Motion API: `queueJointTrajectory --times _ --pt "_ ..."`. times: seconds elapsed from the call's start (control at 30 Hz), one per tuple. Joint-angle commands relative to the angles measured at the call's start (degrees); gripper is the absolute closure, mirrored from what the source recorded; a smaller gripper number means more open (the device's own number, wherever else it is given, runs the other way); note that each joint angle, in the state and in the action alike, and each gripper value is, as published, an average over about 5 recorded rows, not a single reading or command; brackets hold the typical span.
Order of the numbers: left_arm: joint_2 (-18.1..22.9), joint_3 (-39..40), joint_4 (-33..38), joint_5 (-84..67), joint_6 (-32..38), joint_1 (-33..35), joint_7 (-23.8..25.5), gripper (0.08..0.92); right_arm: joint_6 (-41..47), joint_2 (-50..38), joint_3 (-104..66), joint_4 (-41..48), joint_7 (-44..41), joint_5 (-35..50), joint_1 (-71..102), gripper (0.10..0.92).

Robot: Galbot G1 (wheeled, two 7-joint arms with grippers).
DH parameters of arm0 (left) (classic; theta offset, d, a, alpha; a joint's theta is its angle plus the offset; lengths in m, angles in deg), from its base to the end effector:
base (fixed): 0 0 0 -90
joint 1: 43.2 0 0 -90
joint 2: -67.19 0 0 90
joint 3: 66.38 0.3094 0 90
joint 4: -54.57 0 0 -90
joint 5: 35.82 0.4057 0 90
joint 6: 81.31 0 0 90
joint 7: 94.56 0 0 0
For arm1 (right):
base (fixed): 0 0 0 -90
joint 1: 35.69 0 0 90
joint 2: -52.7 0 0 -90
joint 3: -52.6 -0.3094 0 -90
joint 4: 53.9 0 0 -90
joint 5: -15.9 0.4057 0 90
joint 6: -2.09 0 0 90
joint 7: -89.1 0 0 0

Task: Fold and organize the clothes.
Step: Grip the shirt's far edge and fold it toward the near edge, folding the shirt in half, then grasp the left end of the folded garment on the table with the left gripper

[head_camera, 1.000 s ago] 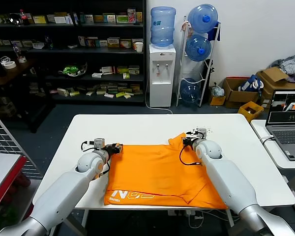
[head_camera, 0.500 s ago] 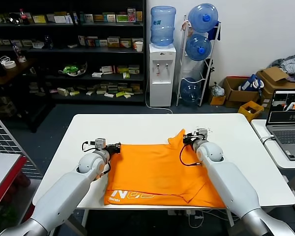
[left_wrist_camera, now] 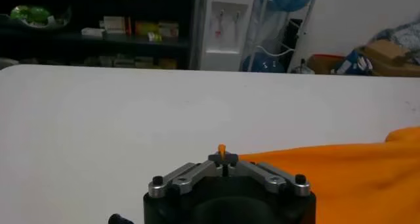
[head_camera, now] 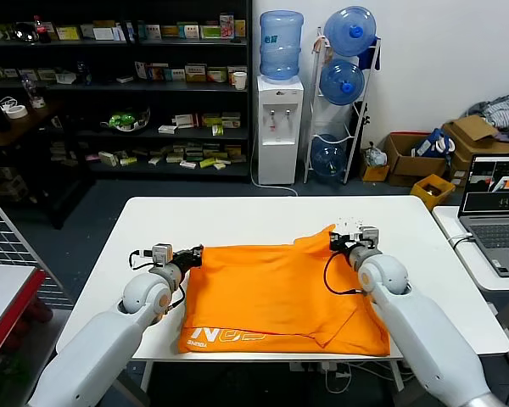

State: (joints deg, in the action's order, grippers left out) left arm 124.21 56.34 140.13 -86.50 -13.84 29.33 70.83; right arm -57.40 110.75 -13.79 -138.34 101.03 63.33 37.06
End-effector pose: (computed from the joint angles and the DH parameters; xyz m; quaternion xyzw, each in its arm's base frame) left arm 0.4462 0.0021 -0.2841 -0.0994 -0.9590 0.0320 0.2633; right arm 0.4665 -0.0473 -0.2546 0.0663 -0.9564 -0.0308 0.2827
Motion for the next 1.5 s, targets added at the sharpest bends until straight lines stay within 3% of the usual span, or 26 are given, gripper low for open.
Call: queueJointTrajectory --times 0.03,0.47,0.8,1.17,1.5 --pt "-5.2 -3.9 15.3 -0.6 0.1 10.4 -2.9 0.905 3.3 -9.1 -4.9 -19.5 4.5 6.9 14.3 0.899" --pt "-8.0 -7.0 24.1 1.5 1.9 23.0 -4.8 0.905 4.8 -12.1 -12.0 -30.5 6.9 7.5 28.7 0.899" --pt "-7.8 -7.1 27.3 1.9 2.1 27.5 -6.2 0.899 5.7 -12.2 -17.3 -34.2 6.5 7.0 37.3 0.876" --pt "-6.9 -7.9 27.4 2.0 1.9 29.0 -7.1 0.614 4.7 -10.7 -20.9 -35.2 5.8 6.6 40.1 0.573" --pt "-2.7 -9.6 24.8 4.3 2.6 33.4 -7.3 0.328 4.2 -8.7 -23.3 -35.5 4.9 5.6 43.0 0.288"
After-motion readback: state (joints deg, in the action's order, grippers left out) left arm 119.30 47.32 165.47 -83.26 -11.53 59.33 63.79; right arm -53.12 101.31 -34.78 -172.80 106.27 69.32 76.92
